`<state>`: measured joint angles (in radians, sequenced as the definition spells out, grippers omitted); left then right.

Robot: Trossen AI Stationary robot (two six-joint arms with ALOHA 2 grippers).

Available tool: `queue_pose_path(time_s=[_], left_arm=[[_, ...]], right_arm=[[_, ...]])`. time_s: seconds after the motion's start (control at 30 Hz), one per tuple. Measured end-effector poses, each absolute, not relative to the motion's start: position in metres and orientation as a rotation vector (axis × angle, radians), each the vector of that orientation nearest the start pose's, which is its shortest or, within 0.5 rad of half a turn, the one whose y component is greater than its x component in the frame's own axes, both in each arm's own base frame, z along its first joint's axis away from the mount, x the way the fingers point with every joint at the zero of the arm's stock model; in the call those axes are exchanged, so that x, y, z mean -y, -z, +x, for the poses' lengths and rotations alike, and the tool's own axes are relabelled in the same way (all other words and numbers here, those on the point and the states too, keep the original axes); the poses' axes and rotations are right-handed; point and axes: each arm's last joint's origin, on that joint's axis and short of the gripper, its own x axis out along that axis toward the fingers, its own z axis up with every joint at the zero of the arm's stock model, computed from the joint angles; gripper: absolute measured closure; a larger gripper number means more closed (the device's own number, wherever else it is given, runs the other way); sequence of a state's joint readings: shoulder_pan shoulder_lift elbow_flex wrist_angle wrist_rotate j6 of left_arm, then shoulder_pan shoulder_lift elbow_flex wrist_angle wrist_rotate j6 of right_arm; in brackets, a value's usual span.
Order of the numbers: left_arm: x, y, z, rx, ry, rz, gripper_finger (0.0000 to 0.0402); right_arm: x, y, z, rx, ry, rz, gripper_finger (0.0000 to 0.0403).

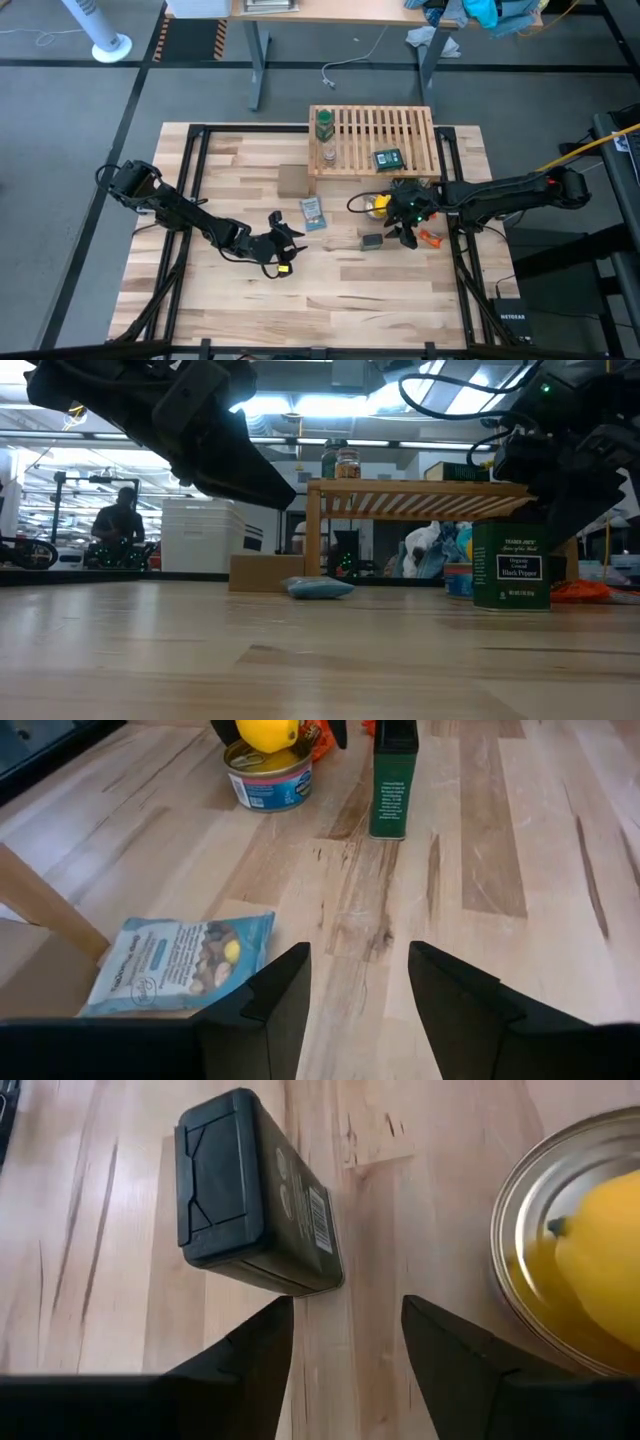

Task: Shelf spices
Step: Put the black seasoning can on the shelf

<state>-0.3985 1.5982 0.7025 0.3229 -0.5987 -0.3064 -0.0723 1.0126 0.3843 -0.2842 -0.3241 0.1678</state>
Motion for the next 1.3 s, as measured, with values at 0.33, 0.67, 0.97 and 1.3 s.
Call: queue_pose_path(time_s=[0.33, 0.67, 0.97, 1.3], left_arm=[[0.101, -0.164, 0.287, -0.465, -0.279, -0.044, 0.0237], [0.078, -0.136, 0.265, -0.453, -0.352, 0.080, 0.0237], [0.052, -0.122, 0.219, -0.166, -0.327, 0.004, 0.0237], [0.031, -0.120, 0.201, -0.086, -0.130, -0.069, 0.0237]], right_arm=[[0.004, -0.161, 0.178, -0.842, -0.154, 0.326, 0.0210], [0.004, -0.163, 0.180, -0.810, -0.152, 0.320, 0.0210], [0.005, -0.163, 0.180, -0.811, -0.142, 0.316, 0.0210], [0.004, -0.164, 0.180, -0.816, -0.125, 0.379, 0.0210]])
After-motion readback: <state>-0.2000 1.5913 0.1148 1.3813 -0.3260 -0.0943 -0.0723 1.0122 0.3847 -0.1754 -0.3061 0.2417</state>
